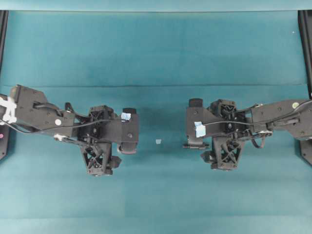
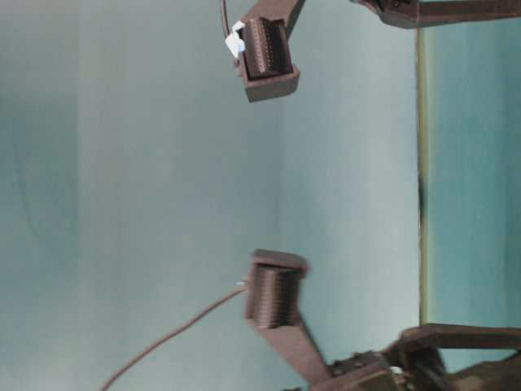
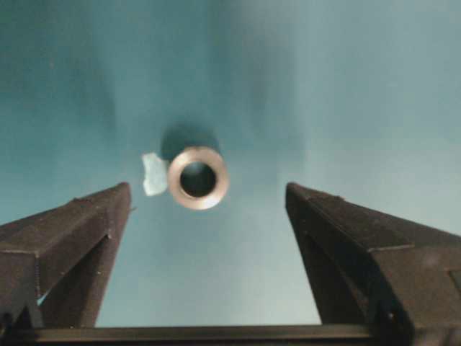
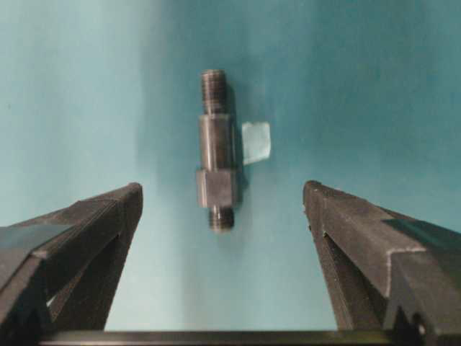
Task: Insert the washer onto the shaft with both hands.
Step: 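Lower both open grippers around the washer and the threaded shaft, then close the left gripper on the washer and the right on the shaft's hex collar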
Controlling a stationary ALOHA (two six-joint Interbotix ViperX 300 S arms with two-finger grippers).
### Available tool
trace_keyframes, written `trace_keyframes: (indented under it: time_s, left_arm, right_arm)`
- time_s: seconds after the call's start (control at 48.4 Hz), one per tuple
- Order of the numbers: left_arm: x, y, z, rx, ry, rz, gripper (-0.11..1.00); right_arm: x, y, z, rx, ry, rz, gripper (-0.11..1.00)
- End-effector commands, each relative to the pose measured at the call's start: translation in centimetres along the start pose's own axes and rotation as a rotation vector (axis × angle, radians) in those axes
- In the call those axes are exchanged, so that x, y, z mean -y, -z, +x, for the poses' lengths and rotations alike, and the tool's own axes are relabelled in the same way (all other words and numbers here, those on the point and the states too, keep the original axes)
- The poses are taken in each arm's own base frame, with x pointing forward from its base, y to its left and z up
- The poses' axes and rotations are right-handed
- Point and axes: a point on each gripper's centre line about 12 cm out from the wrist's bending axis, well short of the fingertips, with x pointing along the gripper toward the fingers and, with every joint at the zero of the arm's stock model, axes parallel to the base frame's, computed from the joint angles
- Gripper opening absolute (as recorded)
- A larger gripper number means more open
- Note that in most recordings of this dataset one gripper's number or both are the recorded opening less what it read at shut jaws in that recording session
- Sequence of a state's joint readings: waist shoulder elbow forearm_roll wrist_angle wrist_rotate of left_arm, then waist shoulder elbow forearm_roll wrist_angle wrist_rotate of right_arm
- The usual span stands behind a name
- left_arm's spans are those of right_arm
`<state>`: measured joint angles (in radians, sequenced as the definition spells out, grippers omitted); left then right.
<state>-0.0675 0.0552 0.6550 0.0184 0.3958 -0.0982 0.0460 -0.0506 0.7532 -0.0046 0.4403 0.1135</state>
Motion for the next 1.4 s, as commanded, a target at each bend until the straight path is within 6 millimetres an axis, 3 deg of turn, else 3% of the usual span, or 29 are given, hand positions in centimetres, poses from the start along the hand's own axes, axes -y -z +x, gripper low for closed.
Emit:
trace_keyframes:
  time_s: [0.0,0.805,1.383]
  left_arm:
    - [-0.2,-0.3,0.2,0.017,-0.002,-0.006,0.93]
    - [-0.3,0.4,1.8,0.009,-0.002,-0.008,0.93]
    - [-0.3,0.1,1.8,0.025,-0.001,-0.01,0.93]
  right_arm:
    - [-0.2,-0.5,0.0,0.024,-0.004,-0.006,0.96]
    - [-0.1,0.3,2.8,-0.031,0.002,-0.004,0.95]
    - [0.2,0.8,2.8,-0.056,0.008,0.003,0.95]
